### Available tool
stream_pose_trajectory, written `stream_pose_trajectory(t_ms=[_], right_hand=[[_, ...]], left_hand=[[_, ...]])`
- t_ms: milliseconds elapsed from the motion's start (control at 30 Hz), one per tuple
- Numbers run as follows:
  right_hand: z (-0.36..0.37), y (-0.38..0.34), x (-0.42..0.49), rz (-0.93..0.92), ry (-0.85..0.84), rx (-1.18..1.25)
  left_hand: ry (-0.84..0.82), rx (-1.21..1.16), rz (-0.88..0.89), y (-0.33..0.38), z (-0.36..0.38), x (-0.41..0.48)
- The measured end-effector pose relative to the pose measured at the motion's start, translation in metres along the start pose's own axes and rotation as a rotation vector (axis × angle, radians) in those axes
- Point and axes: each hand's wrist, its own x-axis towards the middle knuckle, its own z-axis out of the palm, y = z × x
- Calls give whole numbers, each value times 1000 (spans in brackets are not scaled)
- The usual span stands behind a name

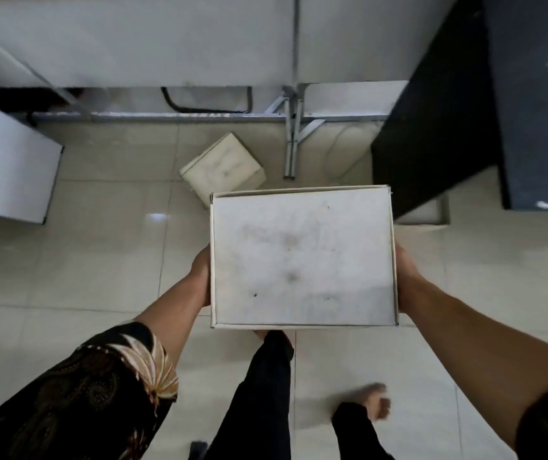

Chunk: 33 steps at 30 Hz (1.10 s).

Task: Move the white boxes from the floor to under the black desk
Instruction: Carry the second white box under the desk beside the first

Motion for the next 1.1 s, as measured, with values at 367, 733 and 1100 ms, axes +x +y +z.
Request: stream_pose_trajectory(t_ms=[367, 733, 1100], right_hand=[[-252, 59, -132, -173, 116, 211], [-480, 94, -252, -356, 211, 389], [-598, 78, -232, -327, 307, 585]], left_hand=[[-223, 329, -19, -140, 183, -100], [-477, 537, -29, -268, 394, -194], [-687, 597, -103, -307, 550, -175]])
